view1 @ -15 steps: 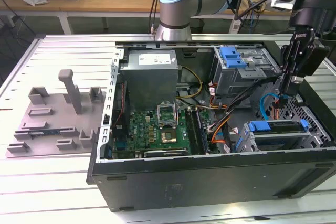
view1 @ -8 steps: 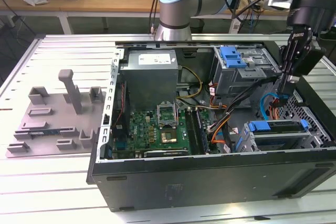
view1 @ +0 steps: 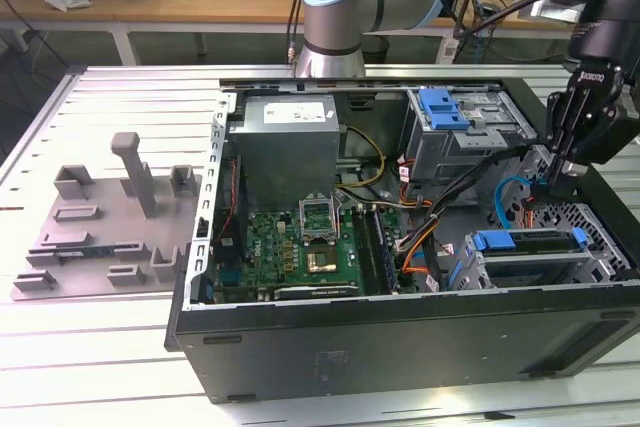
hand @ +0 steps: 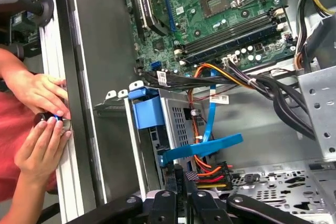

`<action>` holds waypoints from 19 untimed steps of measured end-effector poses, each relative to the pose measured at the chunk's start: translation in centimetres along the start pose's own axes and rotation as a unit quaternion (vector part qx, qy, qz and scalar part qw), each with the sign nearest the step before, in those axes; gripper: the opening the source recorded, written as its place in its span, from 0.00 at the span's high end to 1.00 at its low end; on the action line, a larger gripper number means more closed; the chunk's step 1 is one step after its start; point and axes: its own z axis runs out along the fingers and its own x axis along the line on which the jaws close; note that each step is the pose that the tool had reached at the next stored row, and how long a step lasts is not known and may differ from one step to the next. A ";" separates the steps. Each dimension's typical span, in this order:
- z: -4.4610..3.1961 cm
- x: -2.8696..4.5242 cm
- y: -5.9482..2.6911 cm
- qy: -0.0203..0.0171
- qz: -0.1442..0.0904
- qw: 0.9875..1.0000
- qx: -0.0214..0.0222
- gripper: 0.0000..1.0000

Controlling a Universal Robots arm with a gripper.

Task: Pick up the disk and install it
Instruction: 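Insert the first disk wire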

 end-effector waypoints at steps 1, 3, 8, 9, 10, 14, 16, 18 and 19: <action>0.07 0.26 0.01 -0.001 0.000 1.000 0.000 0.83; 0.35 1.04 0.05 -0.004 -0.001 1.000 0.001 0.83; 0.75 1.97 0.06 -0.008 -0.004 1.000 0.001 0.83; 0.83 2.12 0.07 -0.011 -0.006 1.000 0.002 0.83; 0.88 2.22 0.07 -0.012 -0.007 1.000 0.002 0.83; 0.96 2.37 0.16 -0.026 -0.014 1.000 0.003 0.83; 0.97 2.41 0.22 -0.035 -0.020 0.999 0.004 0.83; 0.98 2.44 0.23 -0.039 -0.023 0.999 0.005 0.83; 0.97 2.48 0.23 -0.043 -0.026 0.999 0.006 0.83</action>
